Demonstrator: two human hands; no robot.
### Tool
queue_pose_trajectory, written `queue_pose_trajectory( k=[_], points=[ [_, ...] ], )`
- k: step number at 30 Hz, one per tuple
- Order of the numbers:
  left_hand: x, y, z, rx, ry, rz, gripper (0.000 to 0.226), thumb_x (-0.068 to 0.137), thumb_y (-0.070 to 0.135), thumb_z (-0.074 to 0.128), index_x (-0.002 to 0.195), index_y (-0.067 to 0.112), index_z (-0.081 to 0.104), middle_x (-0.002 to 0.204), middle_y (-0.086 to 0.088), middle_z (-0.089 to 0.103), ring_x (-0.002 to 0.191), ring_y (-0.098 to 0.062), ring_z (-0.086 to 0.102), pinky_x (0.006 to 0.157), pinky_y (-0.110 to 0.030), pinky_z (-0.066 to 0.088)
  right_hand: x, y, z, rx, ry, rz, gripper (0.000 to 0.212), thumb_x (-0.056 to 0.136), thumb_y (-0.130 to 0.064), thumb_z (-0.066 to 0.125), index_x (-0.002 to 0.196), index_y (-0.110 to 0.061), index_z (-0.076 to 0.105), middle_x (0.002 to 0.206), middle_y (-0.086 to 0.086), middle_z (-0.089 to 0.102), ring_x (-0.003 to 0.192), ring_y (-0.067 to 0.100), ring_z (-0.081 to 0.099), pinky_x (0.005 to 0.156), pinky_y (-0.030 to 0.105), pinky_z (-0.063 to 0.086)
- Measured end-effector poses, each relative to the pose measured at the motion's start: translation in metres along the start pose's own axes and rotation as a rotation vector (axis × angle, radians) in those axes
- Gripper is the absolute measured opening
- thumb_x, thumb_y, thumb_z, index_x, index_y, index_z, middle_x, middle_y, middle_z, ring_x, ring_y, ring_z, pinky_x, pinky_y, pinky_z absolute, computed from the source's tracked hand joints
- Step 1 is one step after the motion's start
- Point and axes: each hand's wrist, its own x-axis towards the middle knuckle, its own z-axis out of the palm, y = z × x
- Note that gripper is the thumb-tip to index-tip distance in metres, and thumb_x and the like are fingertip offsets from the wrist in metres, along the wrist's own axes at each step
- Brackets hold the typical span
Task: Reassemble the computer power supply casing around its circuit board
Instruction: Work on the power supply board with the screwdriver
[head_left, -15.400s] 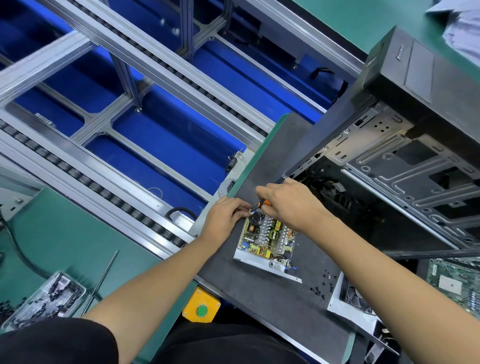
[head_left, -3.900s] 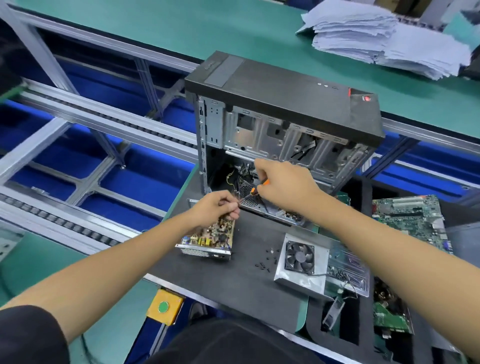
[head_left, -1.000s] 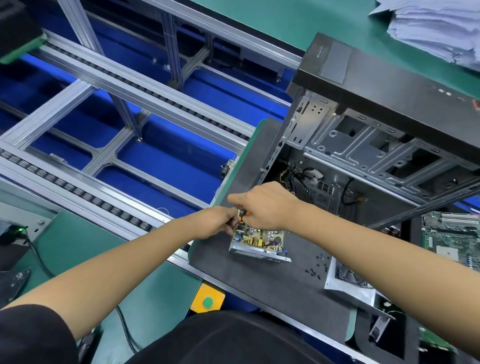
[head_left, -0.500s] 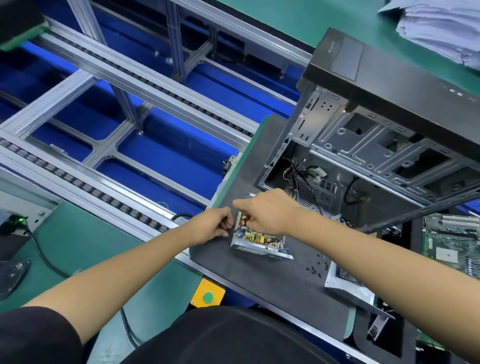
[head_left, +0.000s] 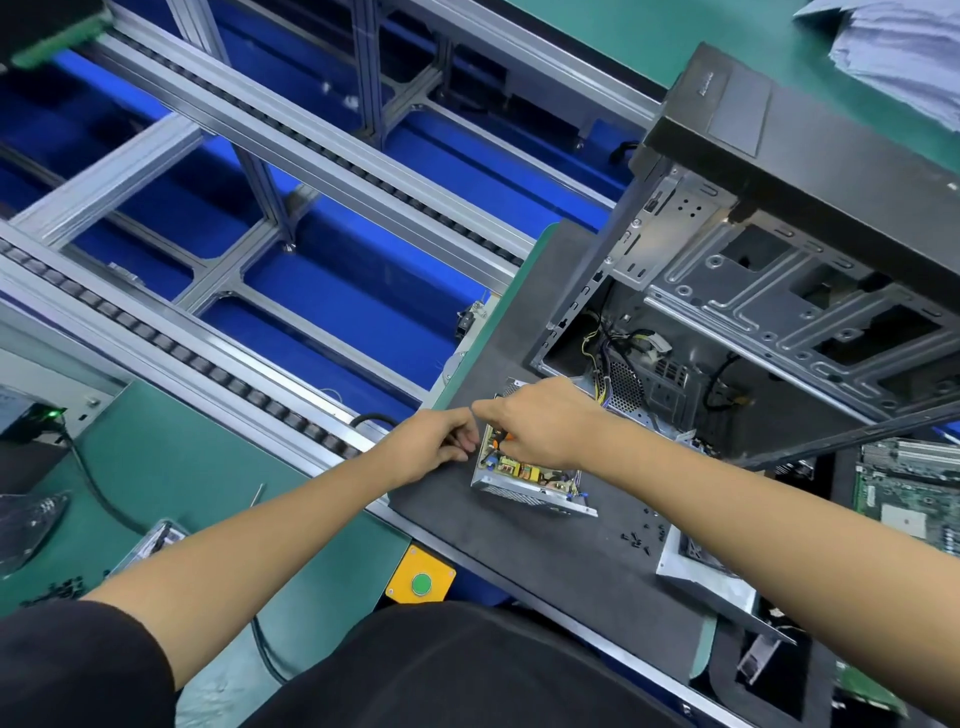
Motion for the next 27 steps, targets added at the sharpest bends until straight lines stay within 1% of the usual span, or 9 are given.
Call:
queue_pose_trajectory(
  k=[5,8,11,13,16,18,20,24,27],
  points=[
    [0.0,-0.002,0.002,-0.002,-0.001,0.011,0.027,0.085,0.012,0.08,0.102,0.024,0.063,0.089,0.02,0.07,0.086,0.008,0.067,0.082,-0.007,0.05,0.003,-0.002,-0.002,-0.011,-0.035,0.001,0.024,0.085,-0.029,0.052,0.087,-0.031,0.029,0.057,-0.006,0.032,0.062,0.027,0.042,0.05,0.032,0.021],
    [0.002,-0.002,0.003,-0.005,-0.001,0.008,0.026,0.085,0.013,0.081,0.103,0.022,0.065,0.088,0.021,0.069,0.085,0.008,0.066,0.083,-0.008,0.05,0.004,-0.004,-0.003,0.0,-0.052,-0.01,0.017,0.086,-0.027,0.052,0.093,-0.033,0.037,0.064,-0.005,0.046,0.065,0.026,0.046,0.053,0.032,0.026],
    [0.004,-0.001,0.003,-0.001,0.0,0.004,0.027,0.083,0.013,0.082,0.101,0.025,0.066,0.087,0.022,0.069,0.084,0.008,0.066,0.08,-0.005,0.048,0.005,-0.006,-0.007,-0.007,-0.034,-0.016,0.024,0.088,-0.027,0.051,0.112,-0.032,0.052,0.072,-0.004,0.056,0.066,0.026,0.047,0.052,0.031,0.023],
    [0.005,0.0,0.002,0.01,-0.006,-0.003,0.028,0.083,0.014,0.083,0.099,0.03,0.065,0.086,0.023,0.069,0.084,0.009,0.066,0.079,-0.002,0.046,0.005,-0.007,-0.009,-0.012,-0.026,-0.025,0.022,0.089,-0.028,0.05,0.111,-0.032,0.052,0.076,-0.002,0.062,0.065,0.025,0.042,0.05,0.031,0.018],
    [0.005,0.003,0.002,0.012,-0.012,-0.022,0.038,0.082,0.016,0.084,0.09,0.044,0.059,0.082,0.031,0.067,0.083,0.012,0.064,0.078,0.0,0.044,0.006,-0.007,-0.01,-0.021,-0.061,-0.029,0.011,0.091,-0.028,0.049,0.1,-0.032,0.045,0.063,-0.006,0.045,0.063,0.025,0.041,0.048,0.029,0.015],
    [0.005,0.006,0.001,0.014,-0.014,-0.021,0.042,0.082,0.018,0.084,0.085,0.049,0.055,0.084,0.041,0.064,0.083,0.015,0.063,0.076,0.001,0.042,0.006,-0.008,-0.01,-0.039,-0.082,-0.029,0.015,0.091,-0.028,0.048,0.094,-0.034,0.035,0.059,-0.007,0.032,0.062,0.026,0.041,0.048,0.029,0.013],
    [0.004,0.008,0.001,0.005,-0.014,-0.02,0.043,0.082,0.02,0.085,0.084,0.049,0.054,0.085,0.046,0.061,0.081,0.018,0.062,0.074,0.003,0.04,0.006,-0.007,-0.009,-0.048,-0.083,-0.032,0.01,0.092,-0.029,0.048,0.095,-0.033,0.038,0.06,-0.007,0.035,0.062,0.026,0.042,0.048,0.029,0.013],
    [0.004,0.011,0.003,0.016,0.0,-0.014,0.021,0.083,0.026,0.084,0.089,0.034,0.065,0.073,0.039,0.064,0.077,0.02,0.061,0.072,0.0,0.041,0.007,-0.009,-0.01,-0.074,-0.064,-0.058,0.015,0.096,-0.033,0.044,0.109,-0.029,0.05,0.074,-0.003,0.059,0.067,0.028,0.056,0.047,0.029,0.015],
    [0.006,0.018,0.006,0.051,0.021,-0.01,0.016,0.083,0.03,0.083,0.093,0.019,0.075,0.081,0.02,0.072,0.075,0.006,0.061,0.074,-0.015,0.048,0.008,-0.012,-0.01,-0.064,-0.07,-0.06,0.009,0.096,-0.031,0.045,0.104,-0.029,0.048,0.069,-0.004,0.05,0.066,0.028,0.056,0.047,0.028,0.015]
  ],
)
